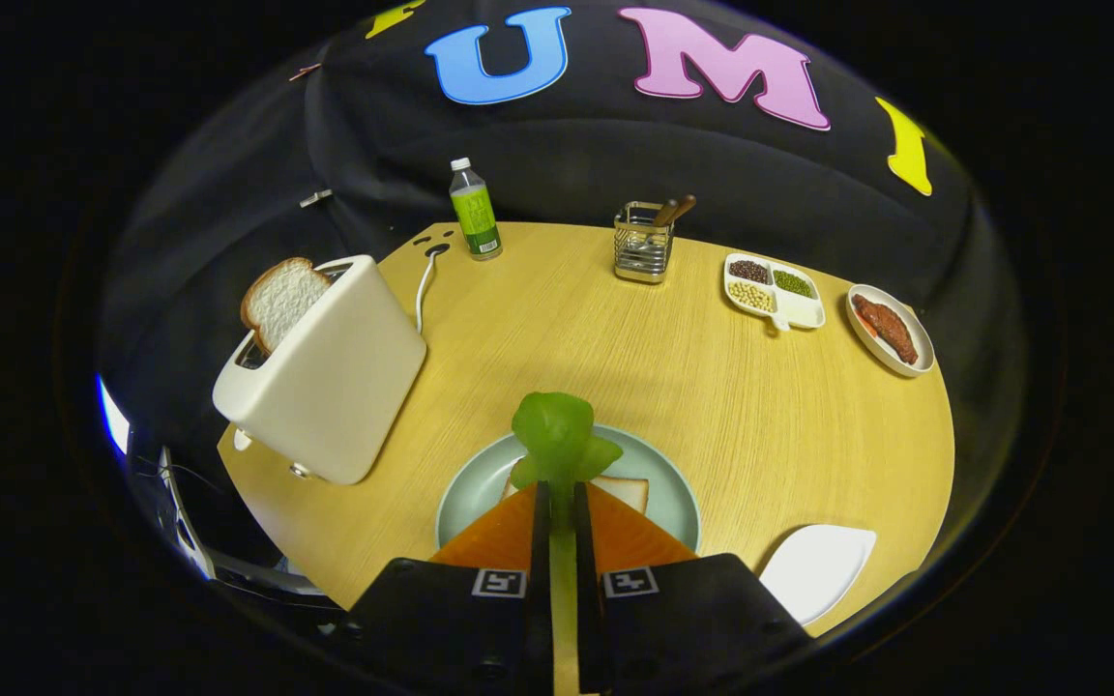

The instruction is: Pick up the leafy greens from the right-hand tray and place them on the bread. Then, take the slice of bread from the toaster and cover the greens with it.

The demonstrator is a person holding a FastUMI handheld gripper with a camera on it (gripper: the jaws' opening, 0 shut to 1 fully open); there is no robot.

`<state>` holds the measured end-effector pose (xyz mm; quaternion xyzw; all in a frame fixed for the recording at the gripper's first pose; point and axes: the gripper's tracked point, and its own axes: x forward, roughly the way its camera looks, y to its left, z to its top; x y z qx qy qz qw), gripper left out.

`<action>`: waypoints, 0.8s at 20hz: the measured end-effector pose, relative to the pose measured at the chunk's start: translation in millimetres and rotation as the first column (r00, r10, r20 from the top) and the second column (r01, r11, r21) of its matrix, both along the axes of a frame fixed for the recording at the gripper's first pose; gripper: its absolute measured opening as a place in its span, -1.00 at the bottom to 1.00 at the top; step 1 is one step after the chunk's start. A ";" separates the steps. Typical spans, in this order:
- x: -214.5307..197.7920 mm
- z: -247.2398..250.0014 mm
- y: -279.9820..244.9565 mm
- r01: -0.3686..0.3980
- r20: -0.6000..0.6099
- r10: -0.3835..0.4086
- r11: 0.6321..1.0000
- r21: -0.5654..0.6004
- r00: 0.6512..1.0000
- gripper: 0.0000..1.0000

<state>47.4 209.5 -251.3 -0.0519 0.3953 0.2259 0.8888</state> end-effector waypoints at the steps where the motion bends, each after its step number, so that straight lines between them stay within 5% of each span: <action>1: 1.9 -3.1 1.8 0.001 0.001 -0.001 1.000 -0.005 1.000 -0.66; 5: 6.1 -8.2 -0.8 0.021 0.000 -0.021 0.999 -0.025 1.000 -0.21; 9: 11.5 11.5 -0.1 0.042 0.055 -0.042 0.999 -0.001 0.998 1.00; 16: 19.2 90.2 17.6 0.012 0.237 -0.023 0.999 0.048 0.971 0.98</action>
